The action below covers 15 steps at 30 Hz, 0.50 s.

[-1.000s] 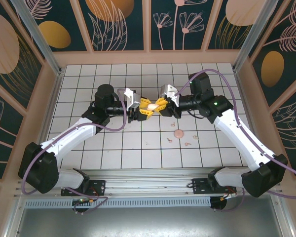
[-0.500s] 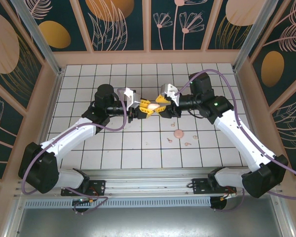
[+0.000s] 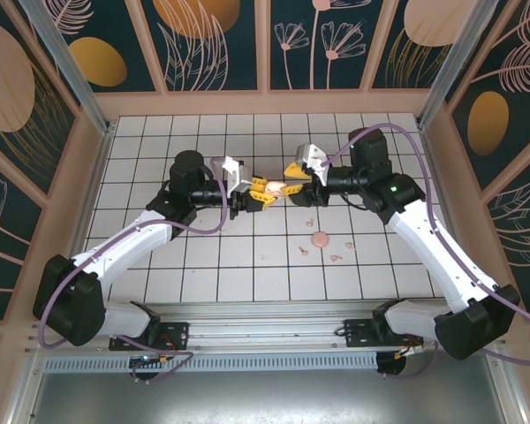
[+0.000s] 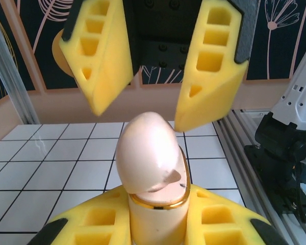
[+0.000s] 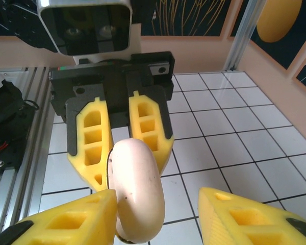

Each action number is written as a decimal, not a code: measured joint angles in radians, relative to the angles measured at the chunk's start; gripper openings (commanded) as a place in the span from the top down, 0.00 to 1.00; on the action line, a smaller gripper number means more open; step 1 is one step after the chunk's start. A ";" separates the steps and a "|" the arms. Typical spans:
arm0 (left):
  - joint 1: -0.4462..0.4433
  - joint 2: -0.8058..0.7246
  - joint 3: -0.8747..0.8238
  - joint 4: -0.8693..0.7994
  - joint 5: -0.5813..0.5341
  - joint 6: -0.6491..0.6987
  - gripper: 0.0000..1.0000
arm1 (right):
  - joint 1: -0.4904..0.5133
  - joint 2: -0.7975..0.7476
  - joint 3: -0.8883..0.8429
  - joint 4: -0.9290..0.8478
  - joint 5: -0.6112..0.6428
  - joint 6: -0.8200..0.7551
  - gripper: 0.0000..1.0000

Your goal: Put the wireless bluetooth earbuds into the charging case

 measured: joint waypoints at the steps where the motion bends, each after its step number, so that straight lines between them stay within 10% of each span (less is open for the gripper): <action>1: 0.000 0.000 0.000 -0.001 0.002 0.000 0.86 | -0.001 -0.001 0.000 0.007 0.001 0.002 0.54; 15: 0.000 -0.007 0.000 0.000 0.024 0.000 0.87 | -0.011 -0.001 -0.024 0.040 0.039 0.031 0.54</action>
